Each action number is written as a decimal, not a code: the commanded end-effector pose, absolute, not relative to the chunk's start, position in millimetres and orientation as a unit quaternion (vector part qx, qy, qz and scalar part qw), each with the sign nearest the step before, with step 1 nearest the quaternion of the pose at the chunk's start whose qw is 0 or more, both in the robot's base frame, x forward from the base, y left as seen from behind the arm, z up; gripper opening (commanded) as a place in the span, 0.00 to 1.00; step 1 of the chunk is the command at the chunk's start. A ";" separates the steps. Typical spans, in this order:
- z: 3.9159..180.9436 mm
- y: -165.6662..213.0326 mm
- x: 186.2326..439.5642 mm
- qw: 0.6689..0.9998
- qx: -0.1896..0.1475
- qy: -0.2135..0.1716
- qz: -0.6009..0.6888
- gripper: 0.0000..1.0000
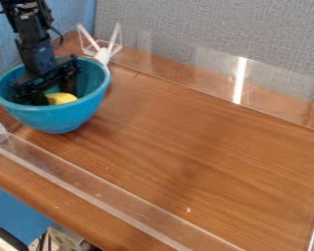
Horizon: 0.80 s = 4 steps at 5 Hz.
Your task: Remove the yellow object from the blue bowl and put it on the table
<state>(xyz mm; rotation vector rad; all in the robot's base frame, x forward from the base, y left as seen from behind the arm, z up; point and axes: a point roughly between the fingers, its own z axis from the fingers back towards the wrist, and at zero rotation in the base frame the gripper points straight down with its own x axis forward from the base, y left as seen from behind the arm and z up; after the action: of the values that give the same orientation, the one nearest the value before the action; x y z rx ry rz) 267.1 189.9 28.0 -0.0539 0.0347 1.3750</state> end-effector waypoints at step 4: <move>11.7 189.8 259.0 0.747 -0.018 0.036 0.663 0.00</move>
<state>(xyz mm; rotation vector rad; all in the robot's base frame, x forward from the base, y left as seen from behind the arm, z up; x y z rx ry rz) 265.4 189.4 25.7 -0.0485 0.0430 1.4309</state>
